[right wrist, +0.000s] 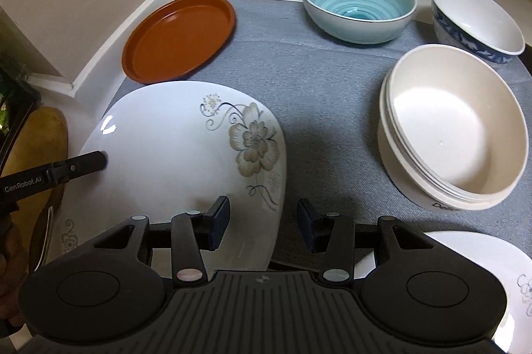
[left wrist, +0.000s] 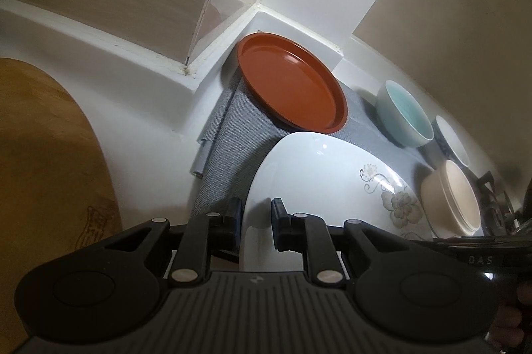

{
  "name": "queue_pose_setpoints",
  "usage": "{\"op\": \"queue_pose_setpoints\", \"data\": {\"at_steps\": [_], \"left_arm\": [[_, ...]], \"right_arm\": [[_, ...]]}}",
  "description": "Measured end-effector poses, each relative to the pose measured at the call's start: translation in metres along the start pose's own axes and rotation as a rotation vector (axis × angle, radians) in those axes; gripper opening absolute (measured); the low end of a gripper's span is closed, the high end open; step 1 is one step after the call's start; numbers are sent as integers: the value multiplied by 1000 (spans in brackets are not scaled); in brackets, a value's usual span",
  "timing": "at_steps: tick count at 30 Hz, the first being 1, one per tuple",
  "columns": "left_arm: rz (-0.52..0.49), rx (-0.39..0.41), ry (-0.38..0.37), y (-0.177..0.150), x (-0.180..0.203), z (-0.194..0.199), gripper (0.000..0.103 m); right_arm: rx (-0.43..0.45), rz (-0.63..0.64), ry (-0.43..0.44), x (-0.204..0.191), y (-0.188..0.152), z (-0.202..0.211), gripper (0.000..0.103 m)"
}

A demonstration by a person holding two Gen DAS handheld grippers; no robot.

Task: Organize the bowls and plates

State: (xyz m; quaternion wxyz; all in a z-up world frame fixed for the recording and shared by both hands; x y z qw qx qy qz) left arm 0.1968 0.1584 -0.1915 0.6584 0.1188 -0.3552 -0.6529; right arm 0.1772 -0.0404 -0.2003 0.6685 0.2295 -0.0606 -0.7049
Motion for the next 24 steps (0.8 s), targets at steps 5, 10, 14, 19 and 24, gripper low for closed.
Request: {"op": "queue_pose_setpoints", "data": {"at_steps": [5,10,14,19,24], "left_arm": [[-13,4,-16,2,1,-4,18],[-33,7,-3,2,4,-5,19],[-49,8,2,-1,10,1,19],[-53,18,2,-6,18,16,19],[-71,39,0,-8,31,33,19]], "right_arm": [[12,25,12,-8,-1,-1,49],[34,34,1,-7,-3,1,41],[41,-4,-5,-1,-3,3,35],[70,-24,8,4,-2,14,32],[107,-36,19,7,-7,36,32]]}}
Point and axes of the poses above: each gripper's, at about its wrist camera, not at the fingertips, and z roughly against the way its jaws point, x to its right, y to its top, the point moved 9 cm from there along -z, roughly the way its jaws point, and after that the axes turned 5 degrees about -z, right-handed, at the moved point
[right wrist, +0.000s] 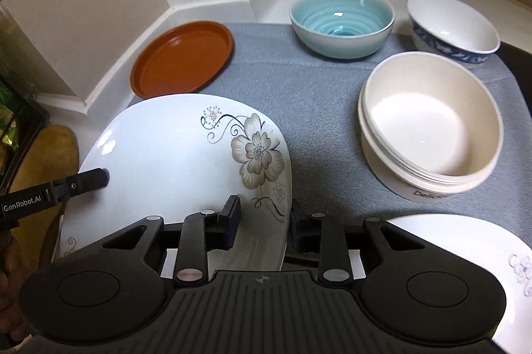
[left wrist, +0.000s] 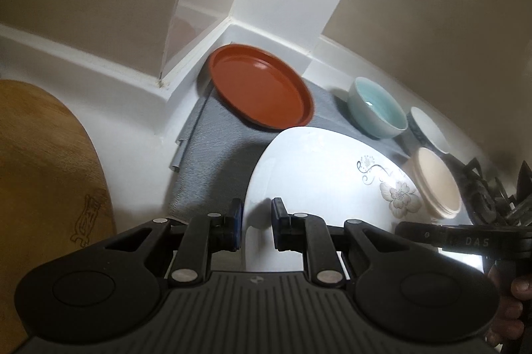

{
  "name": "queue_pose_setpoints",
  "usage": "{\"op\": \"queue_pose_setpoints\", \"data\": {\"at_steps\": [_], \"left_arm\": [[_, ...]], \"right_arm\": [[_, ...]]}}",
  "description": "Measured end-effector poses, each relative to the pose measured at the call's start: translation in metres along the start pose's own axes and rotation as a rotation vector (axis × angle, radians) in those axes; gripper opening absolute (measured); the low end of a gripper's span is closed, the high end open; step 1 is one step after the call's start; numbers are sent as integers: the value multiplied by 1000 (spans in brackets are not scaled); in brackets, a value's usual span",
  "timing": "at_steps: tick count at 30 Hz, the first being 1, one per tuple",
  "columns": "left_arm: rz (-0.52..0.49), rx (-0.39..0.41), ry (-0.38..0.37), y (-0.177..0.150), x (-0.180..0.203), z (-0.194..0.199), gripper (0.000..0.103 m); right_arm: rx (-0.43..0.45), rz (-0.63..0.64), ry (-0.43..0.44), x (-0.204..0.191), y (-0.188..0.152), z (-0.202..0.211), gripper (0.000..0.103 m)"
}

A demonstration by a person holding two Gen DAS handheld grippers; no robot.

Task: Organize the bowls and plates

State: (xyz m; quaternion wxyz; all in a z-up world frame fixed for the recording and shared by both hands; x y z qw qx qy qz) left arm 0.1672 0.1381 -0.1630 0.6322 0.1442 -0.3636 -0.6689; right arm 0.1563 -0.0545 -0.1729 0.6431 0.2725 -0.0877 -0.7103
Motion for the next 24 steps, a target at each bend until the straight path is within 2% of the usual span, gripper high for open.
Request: {"op": "queue_pose_setpoints", "data": {"at_steps": [10,24], "left_arm": [[-49,21,-41,-3,47,20,19],[-133,-21,-115,-28,117,7,19]], "right_arm": [[67,-49,-14,21,-6,56,29],[96,-153,-68,87,-29,96,29]]}}
Point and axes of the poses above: each gripper's, at about its wrist camera, not at the fingertips, and z roughly against the way its jaws point, x to its right, y to its top, the point moved 9 cm from there along -z, roughly the way its jaws point, and after that the axes turned 5 degrees about -z, right-handed, at the moved point
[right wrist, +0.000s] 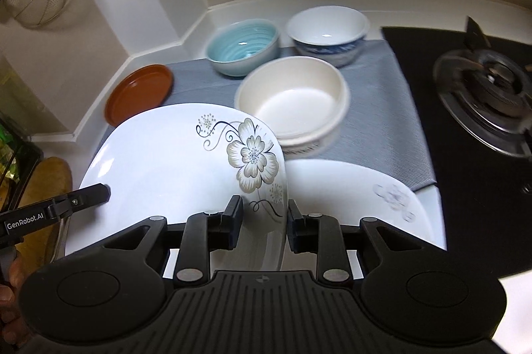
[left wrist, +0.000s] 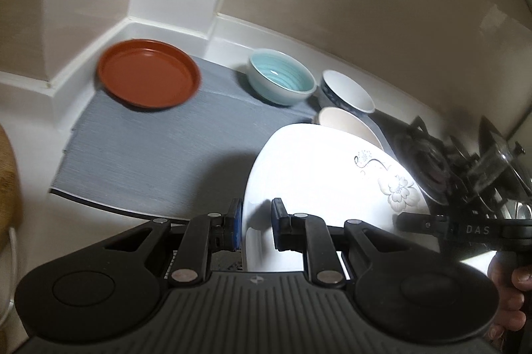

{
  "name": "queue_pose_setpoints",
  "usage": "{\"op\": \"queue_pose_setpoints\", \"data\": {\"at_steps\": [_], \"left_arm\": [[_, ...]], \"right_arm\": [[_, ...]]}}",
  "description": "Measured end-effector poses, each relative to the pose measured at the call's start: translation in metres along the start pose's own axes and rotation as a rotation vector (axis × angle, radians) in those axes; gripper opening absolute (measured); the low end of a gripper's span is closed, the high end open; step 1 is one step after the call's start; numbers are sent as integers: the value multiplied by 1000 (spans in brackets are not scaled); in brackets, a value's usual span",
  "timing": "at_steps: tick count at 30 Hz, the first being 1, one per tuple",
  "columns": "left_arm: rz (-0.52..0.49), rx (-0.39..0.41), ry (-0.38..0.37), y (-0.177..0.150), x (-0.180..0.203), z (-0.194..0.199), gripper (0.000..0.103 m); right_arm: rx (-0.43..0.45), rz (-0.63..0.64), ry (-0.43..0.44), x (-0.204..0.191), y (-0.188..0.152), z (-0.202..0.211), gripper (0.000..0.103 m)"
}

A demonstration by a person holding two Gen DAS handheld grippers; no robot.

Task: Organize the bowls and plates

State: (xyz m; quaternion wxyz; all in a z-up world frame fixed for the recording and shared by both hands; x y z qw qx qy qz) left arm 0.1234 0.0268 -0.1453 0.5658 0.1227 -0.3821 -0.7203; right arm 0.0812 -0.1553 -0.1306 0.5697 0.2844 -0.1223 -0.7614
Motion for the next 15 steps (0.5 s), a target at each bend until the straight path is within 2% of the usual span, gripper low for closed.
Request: {"op": "queue_pose_setpoints", "data": {"at_steps": [15], "left_arm": [[-48,-42,-22,-9,31,-18,19]], "right_arm": [[0,-60,-26,38,-10,6,29]]}}
Point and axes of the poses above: each gripper's, at about its wrist camera, not at the fingertips, and z roughly against the way its jaws point, x to its right, y to its top, the point moved 9 cm from there along -z, roughly the way its jaws point, and after that the axes turned 5 degrees about -z, right-handed, at the moved point
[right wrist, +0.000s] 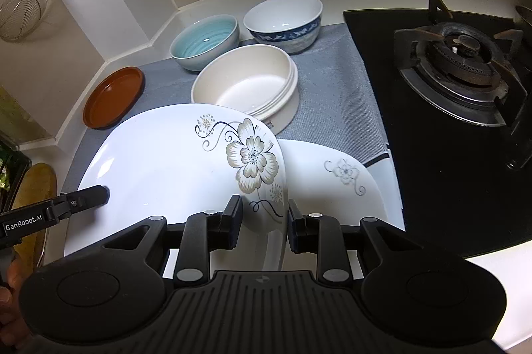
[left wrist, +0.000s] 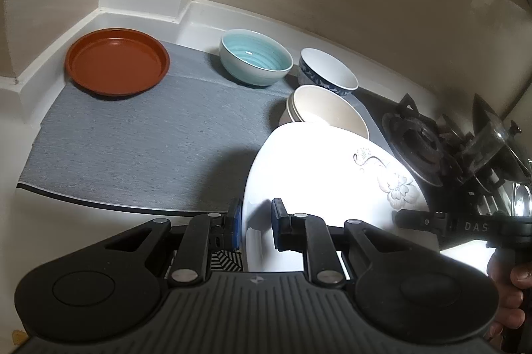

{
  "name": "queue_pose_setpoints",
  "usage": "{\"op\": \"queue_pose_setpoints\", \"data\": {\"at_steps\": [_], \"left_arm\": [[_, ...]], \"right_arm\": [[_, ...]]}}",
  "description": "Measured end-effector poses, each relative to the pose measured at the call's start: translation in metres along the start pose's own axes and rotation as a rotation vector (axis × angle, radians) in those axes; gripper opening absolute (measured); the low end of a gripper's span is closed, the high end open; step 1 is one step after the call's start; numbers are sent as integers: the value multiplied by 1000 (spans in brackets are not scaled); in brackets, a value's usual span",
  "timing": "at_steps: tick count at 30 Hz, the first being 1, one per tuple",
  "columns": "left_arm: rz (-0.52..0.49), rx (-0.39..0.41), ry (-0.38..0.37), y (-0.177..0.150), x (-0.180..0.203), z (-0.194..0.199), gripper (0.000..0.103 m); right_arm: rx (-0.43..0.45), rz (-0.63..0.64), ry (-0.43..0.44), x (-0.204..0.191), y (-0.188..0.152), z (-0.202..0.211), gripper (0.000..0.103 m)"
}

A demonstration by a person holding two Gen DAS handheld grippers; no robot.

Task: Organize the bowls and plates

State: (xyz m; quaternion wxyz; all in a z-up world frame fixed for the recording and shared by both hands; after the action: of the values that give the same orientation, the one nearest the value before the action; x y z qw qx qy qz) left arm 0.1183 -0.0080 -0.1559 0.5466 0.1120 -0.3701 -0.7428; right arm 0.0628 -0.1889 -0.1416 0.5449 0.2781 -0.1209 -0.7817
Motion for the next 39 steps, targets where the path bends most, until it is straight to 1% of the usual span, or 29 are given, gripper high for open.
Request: {"op": "queue_pose_setpoints", "data": {"at_steps": [15,27,39], "left_arm": [[-32,-31,-19,-6,15,-13,19],[-54,-40,-33,-3,21,-20,19],[-68,-68,-54,-9,30,-29,19]], "right_arm": [[-4,-28,-29,18,-5,-2,30],[0,-61,-45,25,-5,-2,30],[2,-77,-67,35,-5,-1,31]]}}
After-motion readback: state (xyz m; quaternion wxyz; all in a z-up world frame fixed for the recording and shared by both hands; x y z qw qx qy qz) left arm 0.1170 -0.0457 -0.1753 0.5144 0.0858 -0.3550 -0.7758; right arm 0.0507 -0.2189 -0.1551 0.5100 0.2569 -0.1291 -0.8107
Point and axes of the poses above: each gripper's, at about its wrist camera, not at the fingertips, and z roughly against the way its jaws point, x to its right, y to its top, the point moved 9 cm from there along -z, roughly the way its jaws point, and after that the axes turned 5 degrees about -z, right-handed, at the moved point
